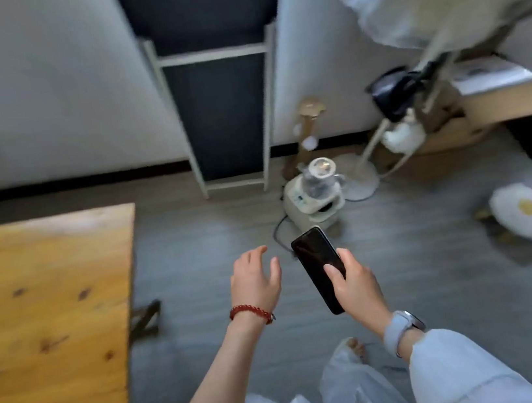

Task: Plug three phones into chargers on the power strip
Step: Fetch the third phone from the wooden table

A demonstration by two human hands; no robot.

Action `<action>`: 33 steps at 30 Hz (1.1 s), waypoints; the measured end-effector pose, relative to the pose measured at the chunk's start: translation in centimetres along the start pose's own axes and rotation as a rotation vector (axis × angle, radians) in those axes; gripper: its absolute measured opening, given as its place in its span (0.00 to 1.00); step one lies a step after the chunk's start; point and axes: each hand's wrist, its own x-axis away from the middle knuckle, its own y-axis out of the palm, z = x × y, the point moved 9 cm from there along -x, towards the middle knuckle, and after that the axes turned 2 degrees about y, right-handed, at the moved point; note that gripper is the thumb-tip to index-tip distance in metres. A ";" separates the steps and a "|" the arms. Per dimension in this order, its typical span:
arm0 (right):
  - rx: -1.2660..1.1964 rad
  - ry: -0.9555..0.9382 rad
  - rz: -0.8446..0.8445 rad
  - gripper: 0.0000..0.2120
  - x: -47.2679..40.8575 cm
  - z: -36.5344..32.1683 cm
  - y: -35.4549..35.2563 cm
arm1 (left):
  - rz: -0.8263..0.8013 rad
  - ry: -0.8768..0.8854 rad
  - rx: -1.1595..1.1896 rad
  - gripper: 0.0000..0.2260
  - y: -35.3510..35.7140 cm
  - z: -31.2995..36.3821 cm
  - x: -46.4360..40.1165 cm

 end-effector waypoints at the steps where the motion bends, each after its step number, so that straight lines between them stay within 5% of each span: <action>1: -0.038 0.037 0.049 0.14 -0.5 3.0 -3.1 | -0.038 0.051 -0.015 0.16 2.8 3.6 -0.5; 13: -0.319 0.618 0.649 0.10 3.8 37.0 -30.8 | -0.606 0.767 -0.342 0.17 34.7 40.4 5.5; 23: -0.543 0.827 0.961 0.04 3.5 55.3 -46.7 | -0.861 1.134 -0.572 0.18 57.8 61.6 7.9; 30: -0.655 0.907 1.115 0.04 2.4 67.2 -61.4 | -0.907 1.295 -0.498 0.18 72.1 81.1 12.0; 33: -0.717 0.959 1.226 0.15 5.2 71.7 -65.5 | -0.997 1.383 -0.492 0.18 77.6 86.7 17.4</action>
